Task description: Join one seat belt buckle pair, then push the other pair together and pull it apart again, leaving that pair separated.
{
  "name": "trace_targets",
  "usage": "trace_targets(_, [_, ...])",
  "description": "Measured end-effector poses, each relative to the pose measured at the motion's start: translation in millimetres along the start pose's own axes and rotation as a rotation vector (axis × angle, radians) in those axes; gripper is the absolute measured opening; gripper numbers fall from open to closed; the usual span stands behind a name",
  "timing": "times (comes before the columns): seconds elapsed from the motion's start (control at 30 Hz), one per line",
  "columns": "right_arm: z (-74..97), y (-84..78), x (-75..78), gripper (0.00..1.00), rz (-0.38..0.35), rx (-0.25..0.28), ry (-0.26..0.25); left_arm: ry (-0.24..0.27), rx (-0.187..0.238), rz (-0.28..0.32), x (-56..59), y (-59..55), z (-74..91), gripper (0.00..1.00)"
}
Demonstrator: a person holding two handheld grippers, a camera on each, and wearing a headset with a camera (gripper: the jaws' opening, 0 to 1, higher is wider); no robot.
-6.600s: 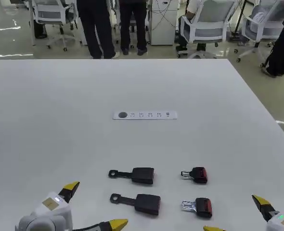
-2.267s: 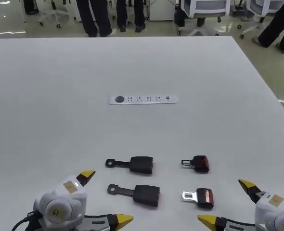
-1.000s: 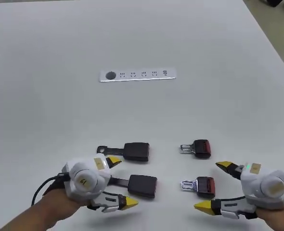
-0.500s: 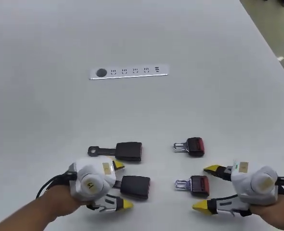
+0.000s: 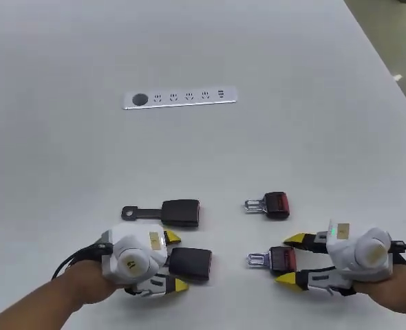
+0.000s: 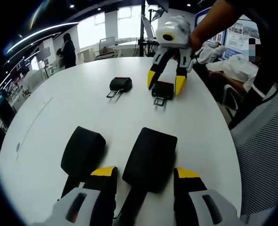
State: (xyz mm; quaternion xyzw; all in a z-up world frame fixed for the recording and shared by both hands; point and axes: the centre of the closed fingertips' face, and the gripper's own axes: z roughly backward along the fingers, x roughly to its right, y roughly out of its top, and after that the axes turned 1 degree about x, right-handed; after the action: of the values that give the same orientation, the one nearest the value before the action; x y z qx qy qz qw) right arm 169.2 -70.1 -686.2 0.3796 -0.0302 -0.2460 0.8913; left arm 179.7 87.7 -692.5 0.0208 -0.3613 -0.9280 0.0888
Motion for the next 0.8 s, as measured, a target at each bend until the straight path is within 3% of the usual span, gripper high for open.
trace_targets(0.07, [0.0, 1.6, -0.9, 0.37, 0.011, -0.012, 0.001, 0.009, 0.005, 0.008, -1.8, 0.8, 1.1, 0.39])
trace_targets(0.17, [-0.3, 0.9, -3.3, 0.36, 0.075, -0.042, 0.017, 0.024, 0.017, 0.009, -3.3, 0.7, 2.0, 0.38])
trace_targets(0.37, [-0.1, -0.8, -2.3, 0.35, 0.102, -0.089, 0.033, 0.032, 0.025, 0.003, -0.6, 0.5, 3.9, 0.34])
trace_targets(0.6, [-1.8, -6.0, 1.8, 0.35, 0.123, -0.149, 0.038, 0.006, 0.0, -0.033, 2.3, 0.3, 3.4, 0.34])
trace_targets(0.8, [-2.9, -10.2, 3.9, 0.34, 0.133, -0.161, 0.041, -0.013, -0.02, -0.056, 3.2, -0.1, 2.1, 0.34])
